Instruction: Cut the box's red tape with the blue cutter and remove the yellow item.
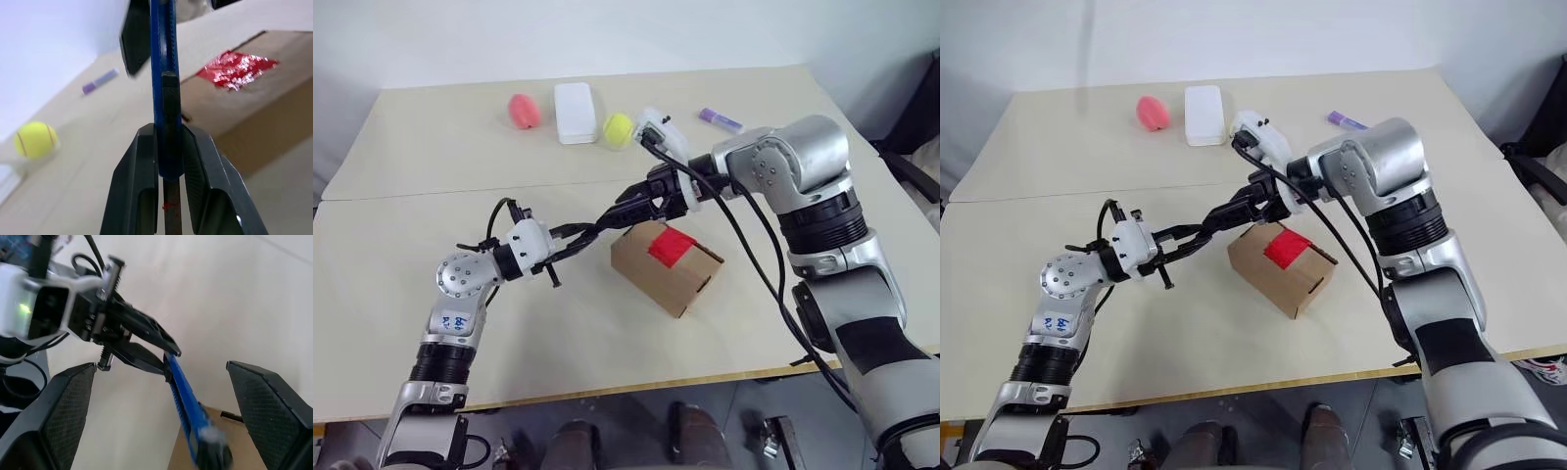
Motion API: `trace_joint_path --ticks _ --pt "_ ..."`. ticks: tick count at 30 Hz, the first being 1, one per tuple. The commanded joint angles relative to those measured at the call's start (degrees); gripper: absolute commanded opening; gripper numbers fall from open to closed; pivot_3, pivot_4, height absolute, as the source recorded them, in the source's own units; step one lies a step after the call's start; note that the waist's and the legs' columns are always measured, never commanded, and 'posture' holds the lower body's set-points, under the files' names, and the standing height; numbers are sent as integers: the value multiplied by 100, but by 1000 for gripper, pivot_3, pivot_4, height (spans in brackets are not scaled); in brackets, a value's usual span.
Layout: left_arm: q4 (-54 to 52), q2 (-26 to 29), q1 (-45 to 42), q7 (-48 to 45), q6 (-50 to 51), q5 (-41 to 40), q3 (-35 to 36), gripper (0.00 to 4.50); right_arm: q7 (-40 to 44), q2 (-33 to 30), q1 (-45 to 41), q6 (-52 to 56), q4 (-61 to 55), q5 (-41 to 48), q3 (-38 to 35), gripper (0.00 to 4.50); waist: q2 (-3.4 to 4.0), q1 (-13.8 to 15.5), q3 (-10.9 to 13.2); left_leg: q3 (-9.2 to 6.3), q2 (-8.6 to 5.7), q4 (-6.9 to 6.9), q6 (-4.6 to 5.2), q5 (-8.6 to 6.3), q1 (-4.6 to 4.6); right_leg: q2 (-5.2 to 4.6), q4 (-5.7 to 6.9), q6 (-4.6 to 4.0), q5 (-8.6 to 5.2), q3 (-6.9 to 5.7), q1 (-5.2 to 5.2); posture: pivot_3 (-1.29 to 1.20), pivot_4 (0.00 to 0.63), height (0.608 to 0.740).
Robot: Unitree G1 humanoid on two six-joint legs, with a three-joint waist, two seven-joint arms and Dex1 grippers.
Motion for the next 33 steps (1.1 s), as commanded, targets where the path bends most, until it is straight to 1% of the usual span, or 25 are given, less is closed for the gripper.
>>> trace_joint_path --ticks 1,7,13,16,17,19,20,24,27,31,33 --pt "38 -27 -129 132 -197 20 19 389 78 30 -179 -232 166 -121 42 4448 0 -2 0 0 0 0 0 0 0 0 0 0 0 0 0 0 150 740" --pt "51 -11 -102 88 -251 -5 -15 389 178 84 -278 -355 455 -257 61 4448 0 -12 0 0 0 -1 0 0 0 0 0 0 0 -1 -1 0 150 740" --pt "43 -9 -67 61 -240 -26 -28 389 356 54 -299 -416 446 -332 128 4448 0 -21 0 0 0 0 0 0 0 0 0 0 0 -1 0 0 150 740" --pt "30 -18 -45 57 -223 -35 -35 389 453 19 -261 -479 382 -361 175 3886 0 -25 0 0 0 -1 0 0 0 0 0 0 0 -1 0 0 150 740" --pt "24 -18 -35 58 -221 -35 -37 389 490 5 -245 -472 352 -353 182 3589 0 -25 0 0 0 0 0 0 0 0 0 0 0 -1 0 0 150 740" --pt "13 -21 -25 62 -217 -34 -40 389 580 -39 -210 -499 288 -369 231 2837 0 -25 0 0 0 0 0 0 0 0 0 0 0 -1 0 0 150 740" --pt "-5 -18 -12 66 -215 -36 -39 389 603 -54 -195 -498 251 -374 242 2573 0 -26 0 0 0 0 0 0 0 0 0 0 0 -1 0 0 150 740" --pt "-57 -27 34 77 -201 -49 -51 389 629 -61 -186 -488 206 -357 178 1110 0 -33 0 -1 0 0 0 0 0 0 0 0 0 -1 0 0 150 740" --pt "-85 -44 53 85 -181 -51 -67 389 656 -71 -208 -478 208 -367 179 129 0 -41 0 -1 0 0 0 0 0 0 0 0 0 -1 0 0 150 740" --pt "-105 -50 46 60 -33 -110 -70 389 717 -123 -161 -484 143 -394 233 128 0 -42 0 -1 0 0 0 0 0 0 0 0 0 -1 0 0 150 740" --pt "-194 -35 58 31 362 -297 -21 1124 739 -154 -120 -476 51 -369 222 128 0 -41 0 -1 0 0 0 0 0 0 0 0 0 -1 0 0 150 740"
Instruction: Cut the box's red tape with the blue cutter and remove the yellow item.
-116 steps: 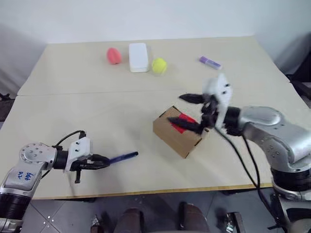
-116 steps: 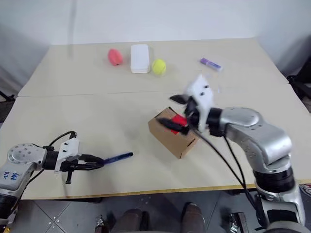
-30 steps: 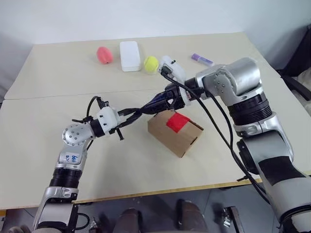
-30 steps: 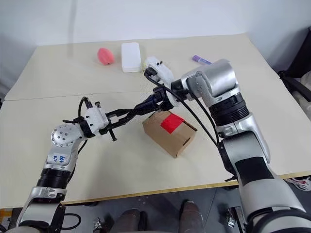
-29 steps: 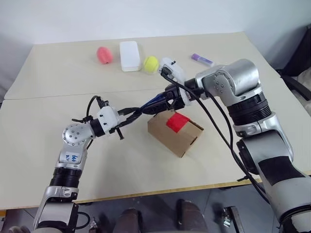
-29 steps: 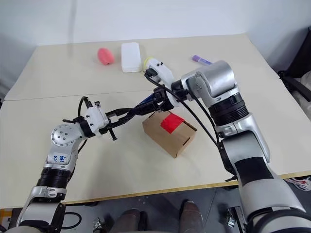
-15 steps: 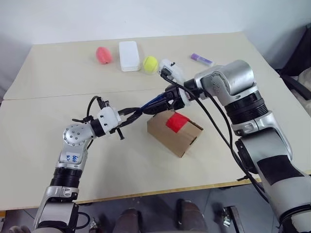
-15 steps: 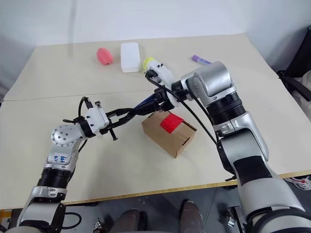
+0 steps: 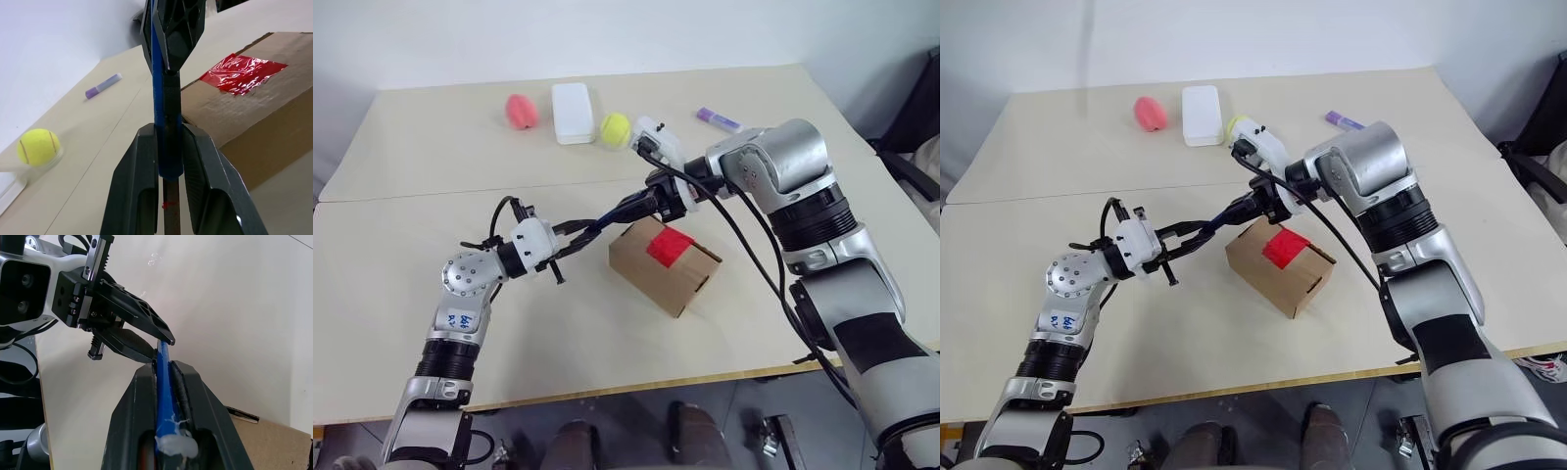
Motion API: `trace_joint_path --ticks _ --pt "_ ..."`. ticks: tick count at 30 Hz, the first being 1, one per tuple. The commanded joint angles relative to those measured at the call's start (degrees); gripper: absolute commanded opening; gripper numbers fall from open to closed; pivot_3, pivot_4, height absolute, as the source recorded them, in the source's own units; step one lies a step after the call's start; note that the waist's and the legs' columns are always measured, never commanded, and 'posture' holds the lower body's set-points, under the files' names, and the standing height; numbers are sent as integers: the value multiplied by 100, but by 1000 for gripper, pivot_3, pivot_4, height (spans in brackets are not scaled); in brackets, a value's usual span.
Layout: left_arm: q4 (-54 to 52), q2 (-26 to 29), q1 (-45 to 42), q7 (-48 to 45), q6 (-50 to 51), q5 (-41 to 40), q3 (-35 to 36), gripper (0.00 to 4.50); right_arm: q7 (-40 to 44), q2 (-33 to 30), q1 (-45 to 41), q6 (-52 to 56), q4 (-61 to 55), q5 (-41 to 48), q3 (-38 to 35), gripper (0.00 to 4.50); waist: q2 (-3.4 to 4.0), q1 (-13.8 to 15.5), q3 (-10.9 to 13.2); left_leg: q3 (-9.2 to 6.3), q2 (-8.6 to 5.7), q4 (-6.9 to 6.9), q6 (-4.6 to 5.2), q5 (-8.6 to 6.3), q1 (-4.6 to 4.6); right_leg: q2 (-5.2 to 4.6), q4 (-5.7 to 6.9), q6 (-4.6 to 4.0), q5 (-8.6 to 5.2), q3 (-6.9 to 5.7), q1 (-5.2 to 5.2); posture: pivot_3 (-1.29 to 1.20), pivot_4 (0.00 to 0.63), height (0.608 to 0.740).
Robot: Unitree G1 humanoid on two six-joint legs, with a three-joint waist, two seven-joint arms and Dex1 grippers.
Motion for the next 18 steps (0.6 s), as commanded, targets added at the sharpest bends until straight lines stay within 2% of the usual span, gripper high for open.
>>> trace_joint_path --ticks 1,11,15,18 --pt "-277 41 69 36 574 -271 74 1340 76 -133 -23 -12 -333 43 -65 128 0 0 0 0 0 0 0 0 0 0 0 0 0 0 0 0 150 740" --pt "-721 645 131 233 1749 -516 647 4436 -344 -252 21 106 -557 193 -726 128 -1 -52 0 -1 1 0 0 0 0 0 2 0 0 0 0 0 150 740" --pt "-1682 1197 598 -131 3092 -1448 1050 4500 -621 -574 184 362 -962 378 -1327 128 -3 -53 2 -2 4 -2 -3 -2 0 0 3 0 0 -2 -1 0 150 740" --pt "-2288 1272 687 -130 3809 -1871 980 4500 -877 -679 349 455 -1212 457 -1629 128 -3 -10 2 -3 5 -4 -3 -8 -1 0 1 1 0 -5 -2 0 150 740"
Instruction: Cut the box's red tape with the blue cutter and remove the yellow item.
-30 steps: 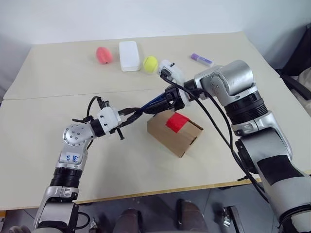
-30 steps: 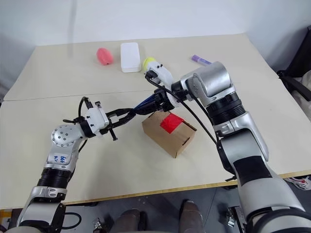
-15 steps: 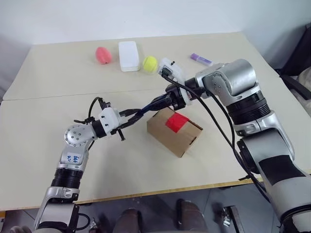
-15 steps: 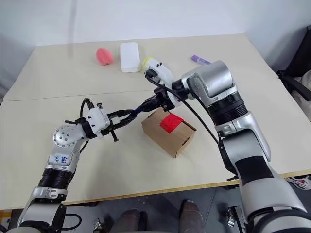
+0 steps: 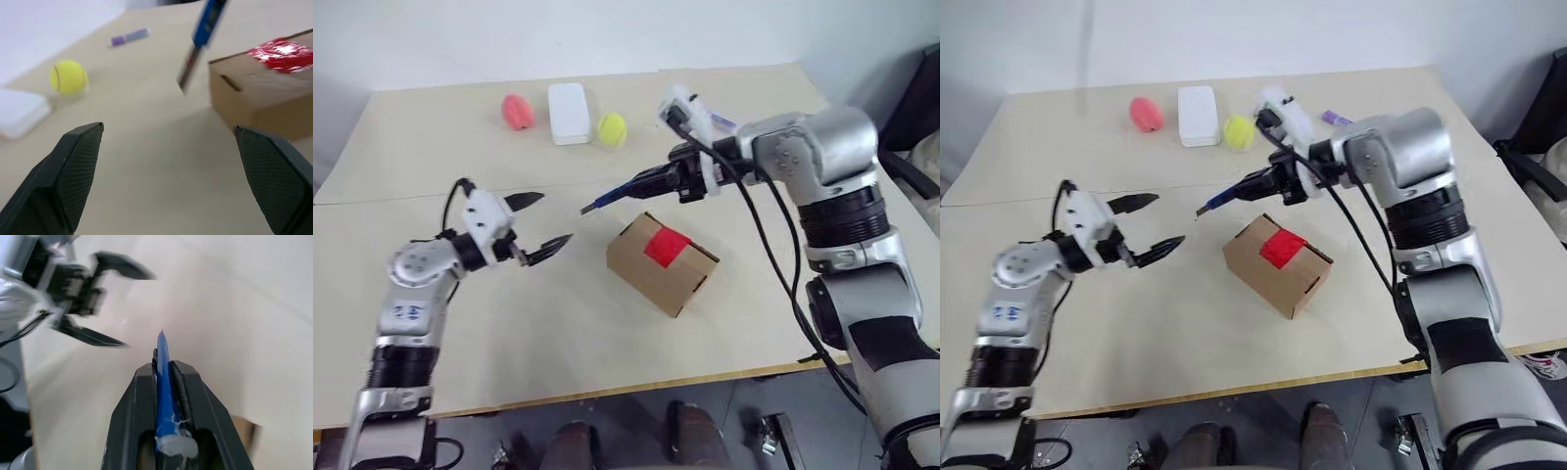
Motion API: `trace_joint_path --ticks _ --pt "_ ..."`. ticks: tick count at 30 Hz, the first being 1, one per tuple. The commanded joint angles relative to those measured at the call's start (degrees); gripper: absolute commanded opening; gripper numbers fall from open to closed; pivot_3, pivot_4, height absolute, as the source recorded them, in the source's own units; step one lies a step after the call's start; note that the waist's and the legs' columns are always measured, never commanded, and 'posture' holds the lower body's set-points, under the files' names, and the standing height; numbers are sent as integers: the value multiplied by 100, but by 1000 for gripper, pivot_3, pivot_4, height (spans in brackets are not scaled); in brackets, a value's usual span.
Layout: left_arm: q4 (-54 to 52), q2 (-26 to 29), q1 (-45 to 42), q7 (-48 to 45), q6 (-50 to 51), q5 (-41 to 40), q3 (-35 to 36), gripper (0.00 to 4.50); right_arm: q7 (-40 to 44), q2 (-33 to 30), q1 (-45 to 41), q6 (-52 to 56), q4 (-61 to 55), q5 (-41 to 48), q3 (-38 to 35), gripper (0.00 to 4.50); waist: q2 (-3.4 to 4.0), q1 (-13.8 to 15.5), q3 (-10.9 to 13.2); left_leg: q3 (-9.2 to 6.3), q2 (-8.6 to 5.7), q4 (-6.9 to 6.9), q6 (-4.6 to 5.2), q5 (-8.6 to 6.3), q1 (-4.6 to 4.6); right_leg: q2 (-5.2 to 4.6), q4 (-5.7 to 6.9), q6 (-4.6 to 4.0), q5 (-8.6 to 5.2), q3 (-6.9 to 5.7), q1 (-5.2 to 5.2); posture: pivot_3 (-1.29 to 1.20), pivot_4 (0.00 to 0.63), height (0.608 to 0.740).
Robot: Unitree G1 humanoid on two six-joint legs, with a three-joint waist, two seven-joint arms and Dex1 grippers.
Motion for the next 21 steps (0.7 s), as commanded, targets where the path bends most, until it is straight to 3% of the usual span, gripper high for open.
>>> trace_joint_path --ticks 1,7,8,16,21 --pt "-873 -20 -62 24 791 -569 -103 4500 -293 -96 98 113 -537 224 -498 128 -2 42 1 0 0 1 0 0 -1 0 -1 0 0 -1 0 0 150 740" --pt "-1149 -415 -462 36 1359 -752 -599 4500 -778 -261 454 400 -1217 476 -1091 128 -3 137 2 4 -1 12 0 0 -1 1 0 0 0 2 4 0 150 740" --pt "-1162 -469 -588 -48 1496 -749 -794 4318 -897 -289 524 480 -1346 519 -1220 128 -3 133 2 5 -1 12 0 0 -1 1 0 0 0 3 4 0 150 740" --pt "-422 -970 -1697 -295 1939 -360 -1738 2078 -1741 -423 1162 1228 -2481 846 -2146 128 -6 141 3 6 -1 9 0 0 -2 2 0 0 0 2 2 0 150 740" --pt "-53 -1079 -2142 -385 2244 -60 -2206 591 -2036 -606 1645 1568 -3188 996 -2297 128 -6 137 3 8 -1 8 0 0 -2 3 -2 0 0 3 1 0 150 740"
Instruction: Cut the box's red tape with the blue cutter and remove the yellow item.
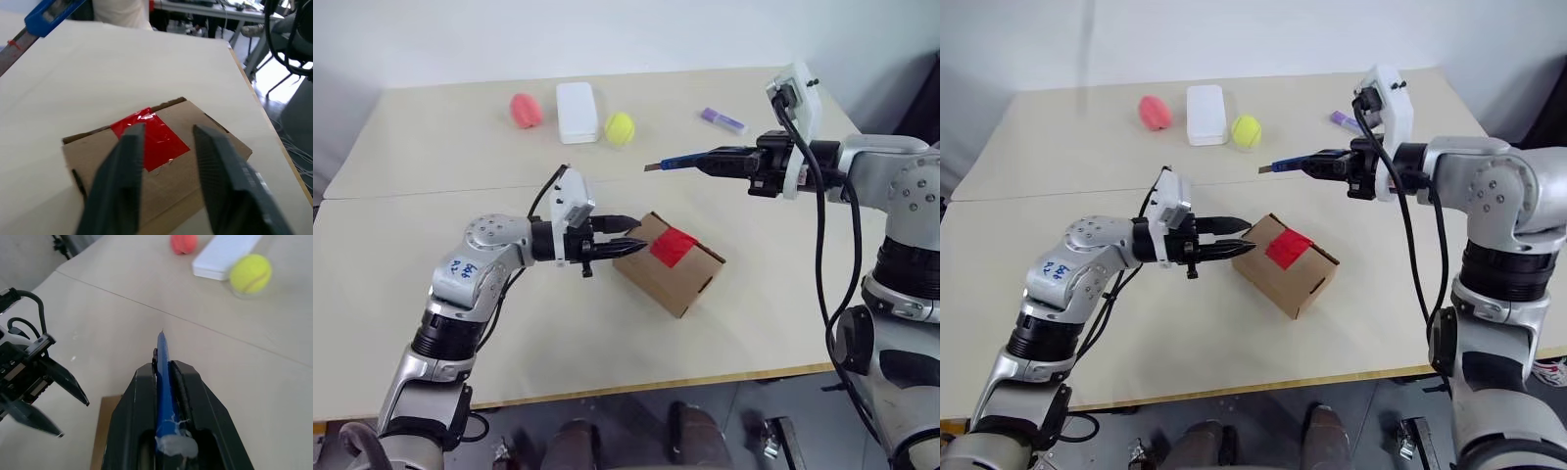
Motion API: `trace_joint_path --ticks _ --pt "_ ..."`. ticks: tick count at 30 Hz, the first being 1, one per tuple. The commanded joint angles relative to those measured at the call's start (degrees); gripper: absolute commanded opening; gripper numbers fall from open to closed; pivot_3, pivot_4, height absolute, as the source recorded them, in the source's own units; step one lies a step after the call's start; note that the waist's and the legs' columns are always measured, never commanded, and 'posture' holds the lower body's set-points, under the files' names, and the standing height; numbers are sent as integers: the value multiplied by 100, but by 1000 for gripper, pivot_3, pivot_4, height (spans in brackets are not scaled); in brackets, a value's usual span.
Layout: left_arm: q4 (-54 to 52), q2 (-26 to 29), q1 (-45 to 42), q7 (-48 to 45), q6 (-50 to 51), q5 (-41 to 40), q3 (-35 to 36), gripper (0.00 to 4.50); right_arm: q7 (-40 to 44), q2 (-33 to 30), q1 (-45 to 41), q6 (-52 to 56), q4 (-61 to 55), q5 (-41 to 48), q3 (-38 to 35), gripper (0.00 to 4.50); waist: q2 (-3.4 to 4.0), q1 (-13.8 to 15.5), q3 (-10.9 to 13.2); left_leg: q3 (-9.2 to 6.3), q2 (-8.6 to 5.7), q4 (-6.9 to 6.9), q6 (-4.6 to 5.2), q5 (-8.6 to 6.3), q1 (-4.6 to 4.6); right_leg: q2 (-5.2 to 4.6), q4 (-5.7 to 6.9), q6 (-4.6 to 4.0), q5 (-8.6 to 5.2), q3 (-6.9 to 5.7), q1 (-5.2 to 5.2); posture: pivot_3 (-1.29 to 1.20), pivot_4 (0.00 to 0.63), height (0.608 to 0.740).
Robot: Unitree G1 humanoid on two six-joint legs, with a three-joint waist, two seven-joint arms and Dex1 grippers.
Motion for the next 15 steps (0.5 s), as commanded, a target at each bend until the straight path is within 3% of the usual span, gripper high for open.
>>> trace_joint_path --ticks 1,3,15 --pt "177 0 -362 -114 275 316 -406 291 -165 -246 261 233 -717 203 -192 128 0 7 0 0 0 0 0 0 1 0 1 0 0 1 0 0 150 740" --pt "425 -7 -552 -138 378 614 -730 0 -169 -457 545 318 -1080 290 -100 128 0 19 0 1 -1 1 1 0 -1 -1 -2 0 0 2 2 0 150 740" --pt "1328 -302 -916 -311 373 1265 -1105 0 -291 -727 1017 -5 -1395 355 410 128 -2 38 1 6 -3 9 4 2 2 -1 -4 0 0 10 5 0 150 740"
